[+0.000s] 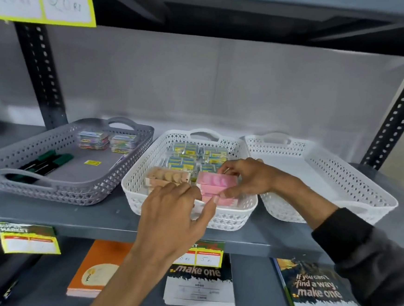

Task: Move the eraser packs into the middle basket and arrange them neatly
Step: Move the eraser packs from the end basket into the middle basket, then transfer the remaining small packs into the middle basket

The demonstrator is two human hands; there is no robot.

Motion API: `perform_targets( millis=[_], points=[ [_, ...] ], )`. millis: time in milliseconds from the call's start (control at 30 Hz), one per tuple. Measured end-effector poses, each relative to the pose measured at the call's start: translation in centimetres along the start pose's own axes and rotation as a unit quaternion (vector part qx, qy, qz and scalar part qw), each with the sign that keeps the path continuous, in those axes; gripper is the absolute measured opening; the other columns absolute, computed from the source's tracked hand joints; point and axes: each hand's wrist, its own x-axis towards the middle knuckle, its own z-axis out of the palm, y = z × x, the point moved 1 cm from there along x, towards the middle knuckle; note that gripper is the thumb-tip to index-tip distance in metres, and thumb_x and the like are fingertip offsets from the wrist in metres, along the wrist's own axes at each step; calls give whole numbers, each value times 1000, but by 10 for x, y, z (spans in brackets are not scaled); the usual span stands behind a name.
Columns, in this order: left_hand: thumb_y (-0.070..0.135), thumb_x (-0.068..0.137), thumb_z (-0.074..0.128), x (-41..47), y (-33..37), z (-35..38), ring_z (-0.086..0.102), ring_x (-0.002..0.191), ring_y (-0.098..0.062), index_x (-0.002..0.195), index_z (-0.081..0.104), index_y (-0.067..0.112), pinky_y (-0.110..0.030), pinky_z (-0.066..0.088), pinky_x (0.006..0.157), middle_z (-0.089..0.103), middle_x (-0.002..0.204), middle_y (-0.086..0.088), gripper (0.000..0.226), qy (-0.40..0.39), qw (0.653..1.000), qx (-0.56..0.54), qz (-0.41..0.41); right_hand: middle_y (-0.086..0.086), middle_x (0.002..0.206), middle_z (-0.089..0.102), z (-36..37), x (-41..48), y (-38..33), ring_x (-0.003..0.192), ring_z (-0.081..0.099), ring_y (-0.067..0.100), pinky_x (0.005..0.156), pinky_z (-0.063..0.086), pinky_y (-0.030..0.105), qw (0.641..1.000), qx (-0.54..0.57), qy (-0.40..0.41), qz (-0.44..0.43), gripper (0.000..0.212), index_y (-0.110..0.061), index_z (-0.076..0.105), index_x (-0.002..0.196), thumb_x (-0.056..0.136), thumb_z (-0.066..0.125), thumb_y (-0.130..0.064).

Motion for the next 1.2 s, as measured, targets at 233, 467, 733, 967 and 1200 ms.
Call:
perform_targets(
  millis=[233, 467, 733, 967, 1200],
  points=[
    [55, 88, 48, 9, 27, 2, 66, 74, -19, 82, 68, 25, -35, 48, 71, 72, 79, 8, 37, -1, 999, -35, 17, -2, 121, 68, -32, -28, 41, 107, 64, 17, 97, 49, 29, 981, 78, 174, 45, 57, -21, 63, 124, 75, 75, -48],
    [52, 91, 51, 23, 90, 25, 67, 95, -16, 106, 67, 22, -32, 45, 85, 75, 99, 4, 38, -12, 993, -70, 95, 4, 135, 59, -42, -52, 136, 108, 59, 18, 97, 44, 27, 971, 25, 98, 217, 82, -17, 50, 137, 69, 77, -54],
    [48, 95, 48, 26, 126, 49, 65, 110, -17, 115, 69, 24, -35, 52, 89, 74, 111, 5, 38, -71, 985, -40, 153, -1, 79, 65, -30, -52, 155, 76, 60, 21, 64, 44, 30, 973, -64, 24, 221, 53, -12, 70, 93, 65, 78, -57],
    [50, 95, 45, 28, 90, 25, 69, 97, -13, 106, 69, 26, -33, 49, 87, 76, 103, 8, 36, -52, 991, -37, 117, 6, 102, 73, -51, -54, 147, 95, 65, 22, 88, 52, 34, 975, -45, 134, 172, 46, -13, 76, 98, 69, 78, -49],
    [48, 94, 46, 27, 25, -1, 68, 69, -18, 88, 72, 24, -36, 48, 74, 74, 74, 5, 36, -25, 998, -20, 52, 5, 108, 73, -70, -17, 73, 83, 57, 13, 85, 45, 27, 978, -45, 195, 57, 48, -11, 73, 110, 73, 80, -41]
  ],
)
